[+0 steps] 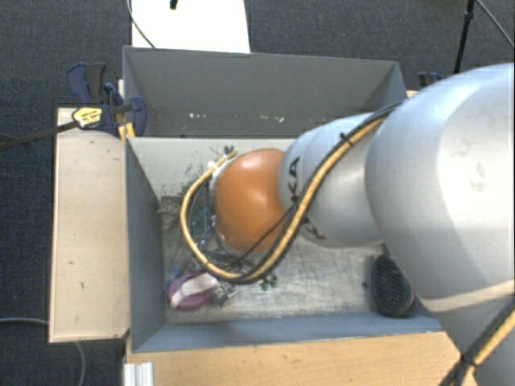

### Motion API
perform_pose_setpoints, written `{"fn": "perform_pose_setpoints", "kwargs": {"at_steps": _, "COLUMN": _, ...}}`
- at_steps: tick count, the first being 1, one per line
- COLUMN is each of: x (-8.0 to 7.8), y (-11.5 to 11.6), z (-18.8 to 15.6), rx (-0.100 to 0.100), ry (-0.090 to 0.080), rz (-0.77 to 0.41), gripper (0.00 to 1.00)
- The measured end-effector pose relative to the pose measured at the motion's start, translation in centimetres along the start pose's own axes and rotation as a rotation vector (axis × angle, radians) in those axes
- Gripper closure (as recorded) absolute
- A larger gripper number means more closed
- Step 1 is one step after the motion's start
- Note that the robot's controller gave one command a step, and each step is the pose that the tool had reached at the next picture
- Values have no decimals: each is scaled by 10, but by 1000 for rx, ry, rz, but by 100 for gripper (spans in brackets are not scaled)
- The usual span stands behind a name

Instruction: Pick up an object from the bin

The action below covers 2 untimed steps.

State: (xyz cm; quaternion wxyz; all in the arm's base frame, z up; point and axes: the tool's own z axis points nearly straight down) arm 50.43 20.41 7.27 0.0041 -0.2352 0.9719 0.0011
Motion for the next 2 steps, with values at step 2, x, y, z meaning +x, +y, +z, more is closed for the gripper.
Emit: {"fn": "perform_pose_setpoints", "kwargs": {"at_steps": 2, "x": 1, "y": -24, "z": -166, "rx": 1, "ry": 0, "rz": -332, "gripper": 100}}
